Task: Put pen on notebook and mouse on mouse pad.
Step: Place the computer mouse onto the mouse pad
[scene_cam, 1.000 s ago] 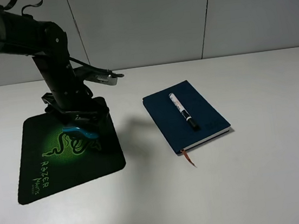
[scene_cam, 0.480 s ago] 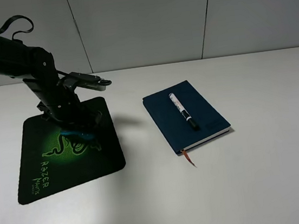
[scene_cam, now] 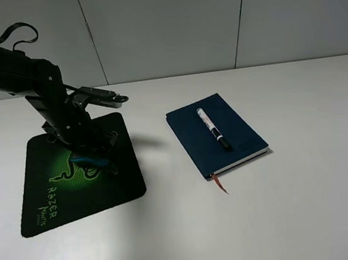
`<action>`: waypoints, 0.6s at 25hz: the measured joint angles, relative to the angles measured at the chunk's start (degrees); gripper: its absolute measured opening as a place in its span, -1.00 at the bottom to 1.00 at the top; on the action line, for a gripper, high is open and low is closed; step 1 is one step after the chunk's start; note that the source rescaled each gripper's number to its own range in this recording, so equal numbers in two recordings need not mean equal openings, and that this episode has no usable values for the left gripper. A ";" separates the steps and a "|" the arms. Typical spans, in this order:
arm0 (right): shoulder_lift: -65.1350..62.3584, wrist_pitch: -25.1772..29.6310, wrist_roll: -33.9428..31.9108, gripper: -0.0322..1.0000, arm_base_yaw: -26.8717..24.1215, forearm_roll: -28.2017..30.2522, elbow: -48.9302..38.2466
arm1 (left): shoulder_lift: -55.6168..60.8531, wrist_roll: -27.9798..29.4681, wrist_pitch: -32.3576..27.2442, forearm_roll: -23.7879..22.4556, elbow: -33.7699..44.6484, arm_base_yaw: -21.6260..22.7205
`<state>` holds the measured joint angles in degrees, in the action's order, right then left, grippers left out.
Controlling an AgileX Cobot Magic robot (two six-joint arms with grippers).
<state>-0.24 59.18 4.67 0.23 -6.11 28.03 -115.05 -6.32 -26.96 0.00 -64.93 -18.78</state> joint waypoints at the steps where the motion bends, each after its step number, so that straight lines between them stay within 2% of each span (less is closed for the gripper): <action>1: 0.00 0.00 0.00 1.00 0.00 0.00 0.00 | 0.00 0.07 -0.15 0.00 0.00 0.00; 15: 0.00 0.00 0.00 1.00 0.00 0.00 0.00 | 5.44 0.13 -3.90 1.16 0.05 0.00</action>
<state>-0.24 59.18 4.67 0.23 -6.11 28.03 -109.61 -6.20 -30.86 1.16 -64.88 -18.78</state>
